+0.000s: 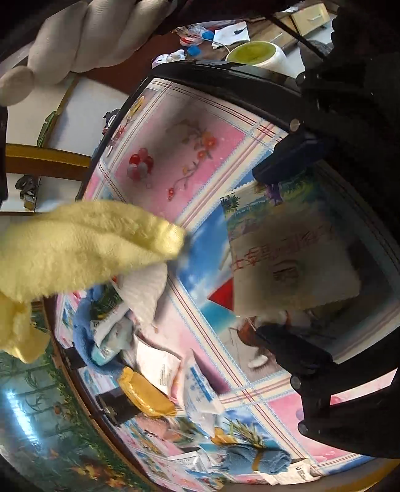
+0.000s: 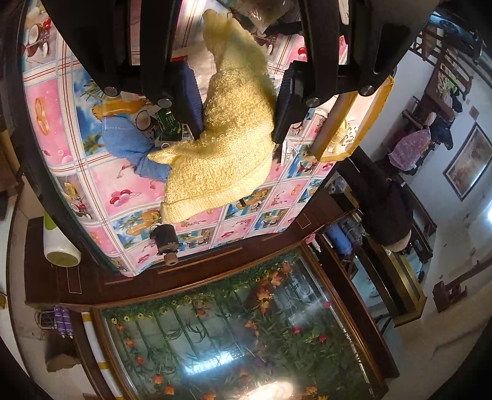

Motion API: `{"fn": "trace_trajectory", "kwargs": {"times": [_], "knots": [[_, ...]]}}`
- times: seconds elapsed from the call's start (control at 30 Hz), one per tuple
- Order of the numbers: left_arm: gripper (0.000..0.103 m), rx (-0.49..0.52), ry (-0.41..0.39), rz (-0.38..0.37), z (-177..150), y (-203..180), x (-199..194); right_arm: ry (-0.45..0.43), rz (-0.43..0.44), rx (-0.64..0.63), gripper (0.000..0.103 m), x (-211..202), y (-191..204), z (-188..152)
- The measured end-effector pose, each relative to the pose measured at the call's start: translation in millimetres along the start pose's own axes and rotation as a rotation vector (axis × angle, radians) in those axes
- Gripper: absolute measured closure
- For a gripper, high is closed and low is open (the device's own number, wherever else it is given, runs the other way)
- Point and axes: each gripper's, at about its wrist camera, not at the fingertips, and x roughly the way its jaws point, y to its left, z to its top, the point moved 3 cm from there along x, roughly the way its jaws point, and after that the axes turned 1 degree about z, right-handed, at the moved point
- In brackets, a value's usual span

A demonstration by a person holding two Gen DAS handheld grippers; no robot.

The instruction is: Organize soft objects

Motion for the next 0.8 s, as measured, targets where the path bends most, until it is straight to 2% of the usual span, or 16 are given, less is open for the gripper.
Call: {"fn": "trace_trajectory", "kwargs": {"times": [0.03,0.1,0.17,0.2,0.3,0.4,0.47,0.67,0.8], "knots": [[0.010,-0.009,0.002,-0.037,4.5,-3.9,0.8,0.002,0.000,0.004,0.058,0.5,-2.6,-1.0],[0.048,-0.023,-0.013,-0.035,12.6,-4.4,-3.2,0.007,-0.002,0.005,0.058,1.3,-5.3,-2.5],[0.063,-0.095,-0.021,-0.080,18.2,8.0,-10.5,0.012,-0.005,-0.001,0.058,1.3,-6.8,-3.5],[0.067,-0.118,-0.027,-0.090,18.5,14.5,-14.1,0.014,-0.005,-0.007,0.058,1.0,-6.5,-3.9],[0.073,-0.175,-0.040,-0.096,13.7,30.2,-26.3,0.003,-0.010,-0.025,0.058,-1.3,-4.0,-4.6],[0.080,-0.242,-0.068,-0.157,7.8,41.8,-43.0,-0.010,0.001,-0.022,0.058,-3.2,-2.1,-4.0],[0.082,-0.289,-0.099,-0.176,3.2,53.5,-55.0,-0.014,0.003,-0.017,0.058,-3.5,-1.6,-3.8],[0.094,-0.442,-0.211,-0.247,-6.1,92.4,-88.0,-0.008,0.014,-0.021,0.058,0.9,3.3,-4.3],[0.095,-0.471,-0.248,-0.238,-8.9,106.5,-95.5,0.003,0.024,-0.051,0.058,6.6,15.6,-4.8]]}}
